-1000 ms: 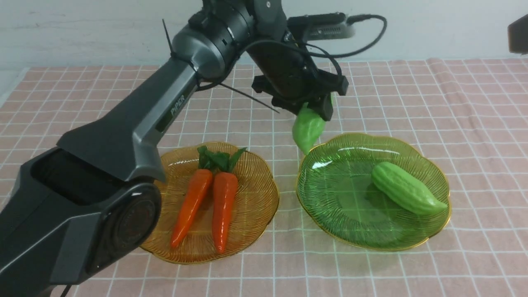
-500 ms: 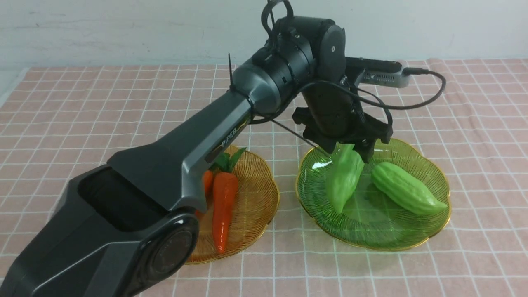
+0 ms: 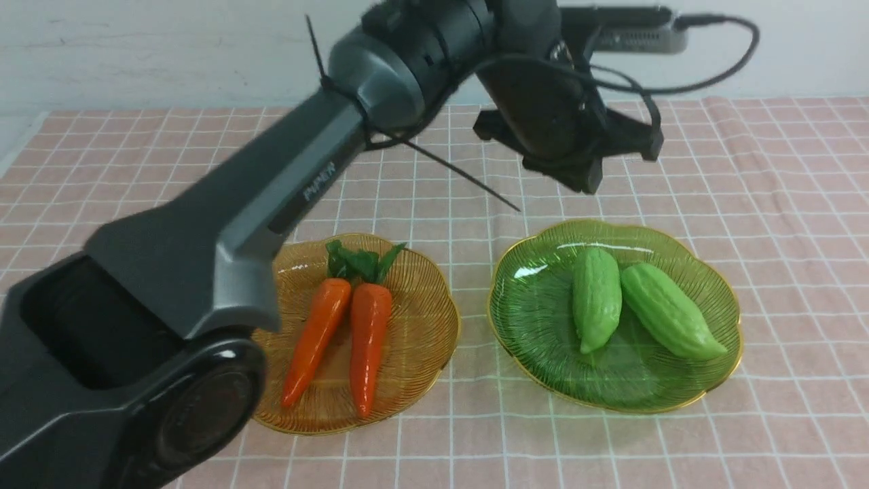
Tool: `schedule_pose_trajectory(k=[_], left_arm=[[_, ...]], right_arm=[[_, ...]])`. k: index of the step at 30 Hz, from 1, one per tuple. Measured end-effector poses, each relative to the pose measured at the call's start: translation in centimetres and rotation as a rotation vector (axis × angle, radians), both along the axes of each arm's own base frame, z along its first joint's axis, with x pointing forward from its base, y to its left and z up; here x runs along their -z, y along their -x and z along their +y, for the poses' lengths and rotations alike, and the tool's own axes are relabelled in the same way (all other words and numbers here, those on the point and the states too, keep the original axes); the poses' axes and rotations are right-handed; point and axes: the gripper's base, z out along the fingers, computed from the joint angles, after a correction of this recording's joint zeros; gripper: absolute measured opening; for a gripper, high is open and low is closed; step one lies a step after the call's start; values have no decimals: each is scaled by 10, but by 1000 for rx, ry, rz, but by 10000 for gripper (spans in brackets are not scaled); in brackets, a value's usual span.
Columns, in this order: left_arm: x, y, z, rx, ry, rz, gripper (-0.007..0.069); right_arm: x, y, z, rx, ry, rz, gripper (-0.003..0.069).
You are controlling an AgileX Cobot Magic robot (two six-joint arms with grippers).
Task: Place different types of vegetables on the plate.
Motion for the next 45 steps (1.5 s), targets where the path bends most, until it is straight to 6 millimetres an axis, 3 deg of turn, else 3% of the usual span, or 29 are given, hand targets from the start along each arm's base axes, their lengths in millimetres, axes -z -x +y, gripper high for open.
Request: schedule_pose_trajectory(k=[5, 16, 24, 33, 45], left_arm=[[17, 48, 41, -22, -18, -5, -4], [61, 108, 88, -29, 127, -162, -4], [87, 132, 107, -11, 222, -288, -4], [77, 148, 119, -19, 295, -364, -4], [77, 149, 120, -18, 295, -369, -4]], right_arm=[[5, -4, 0, 6, -11, -75, -15], [5, -3, 0, 7, -12, -85, -15], [5, -3, 0, 7, -12, -87, -15], [5, -3, 0, 7, -12, -88, -15], [5, -3, 0, 7, -12, -88, -15]])
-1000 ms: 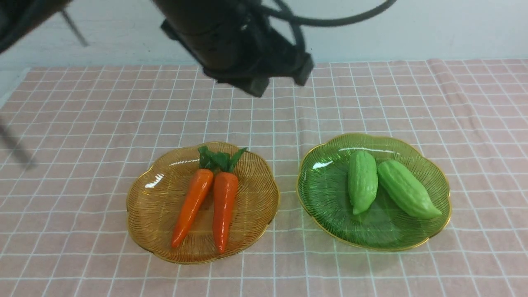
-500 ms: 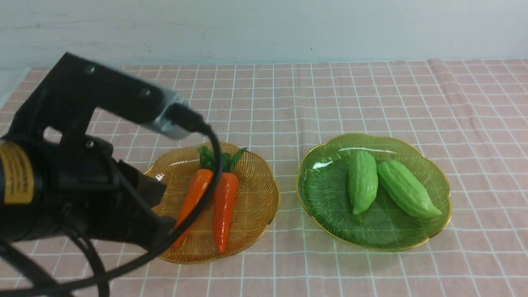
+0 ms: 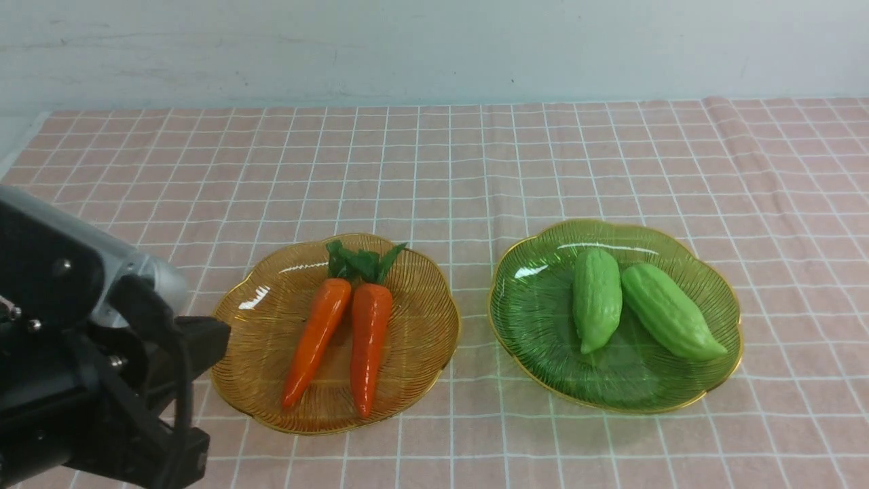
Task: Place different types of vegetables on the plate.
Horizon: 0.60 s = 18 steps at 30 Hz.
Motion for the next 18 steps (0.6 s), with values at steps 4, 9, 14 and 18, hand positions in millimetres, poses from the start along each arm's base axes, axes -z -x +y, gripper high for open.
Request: schedule_pose_trajectory(k=[4, 9, 14, 18], left_arm=[[0, 0, 0, 2, -9, -7, -4], [-1, 0, 1, 9, -28, -25, -4], [-2, 9, 10, 27, -40, -102, -4], [12, 22, 26, -1, -23, -171, -4]], right_arm=[[0, 0, 0, 0, 0, 0, -15], [0, 0, 0, 0, 0, 0, -15], [0, 0, 0, 0, 0, 0, -15], [0, 0, 0, 0, 0, 0, -15]])
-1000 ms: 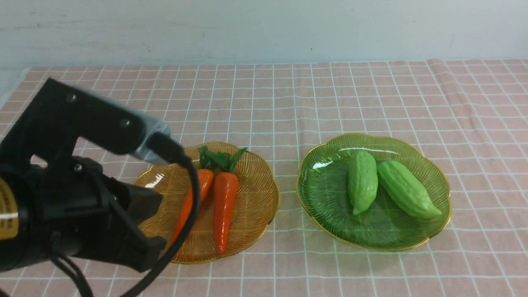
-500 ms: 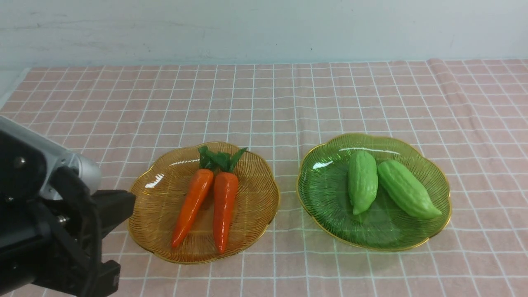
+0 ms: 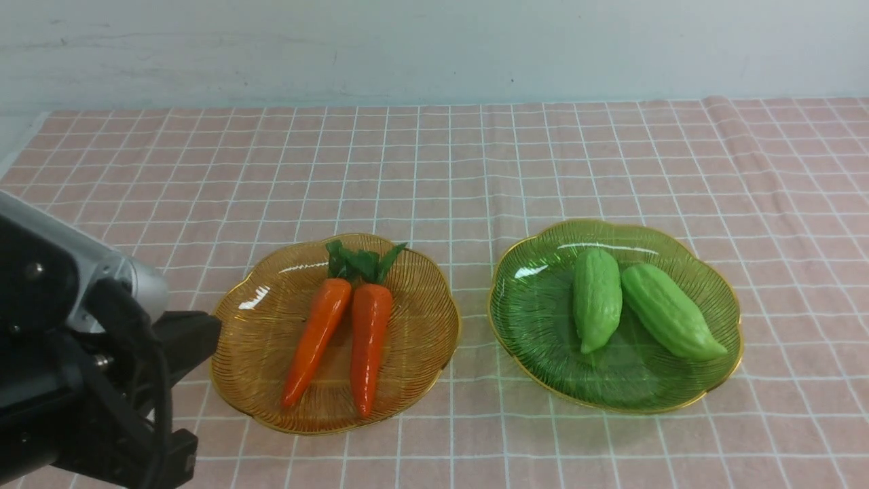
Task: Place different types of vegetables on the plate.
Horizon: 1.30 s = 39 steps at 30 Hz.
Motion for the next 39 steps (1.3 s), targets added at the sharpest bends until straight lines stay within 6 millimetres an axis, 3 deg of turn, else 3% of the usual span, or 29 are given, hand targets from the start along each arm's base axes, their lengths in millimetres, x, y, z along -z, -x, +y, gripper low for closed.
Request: schedule_pose_trajectory(k=[6, 11, 20, 28, 39], left_arm=[[41, 23, 27, -142, 47, -71, -4], [86, 38, 41, -289, 49, -104, -4], [140, 41, 49, -410, -1, -64, -4], [159, 39, 50, -403, -101, -49, -4], [158, 37, 49, -396, -85, -88, -4]], right_arm=[[0, 0, 0, 0, 0, 0, -15], [0, 0, 0, 0, 0, 0, -15], [0, 0, 0, 0, 0, 0, -15], [0, 0, 0, 0, 0, 0, -15], [0, 0, 0, 0, 0, 0, -15]])
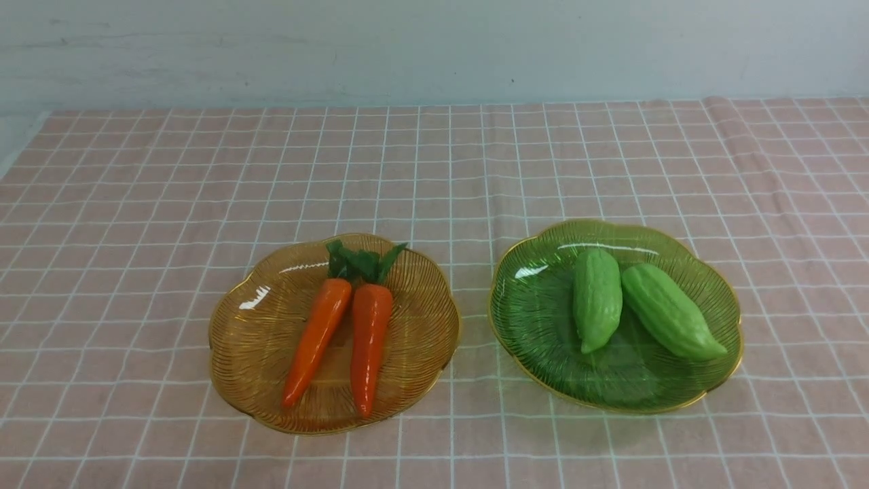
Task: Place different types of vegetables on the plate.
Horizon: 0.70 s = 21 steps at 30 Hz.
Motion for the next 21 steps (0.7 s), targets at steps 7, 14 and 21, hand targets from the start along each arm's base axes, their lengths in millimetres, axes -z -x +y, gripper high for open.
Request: schedule_pose_trajectory(k=[7, 14, 21], left_arm=[[0, 0, 0, 0, 0, 0, -4], [0, 0, 0, 0, 0, 0, -4], [0, 0, 0, 0, -1, 0, -4]], right_arm=[[0, 0, 0, 0, 0, 0, -15], [0, 0, 0, 0, 0, 0, -15], [0, 0, 0, 18, 35, 1, -15]])
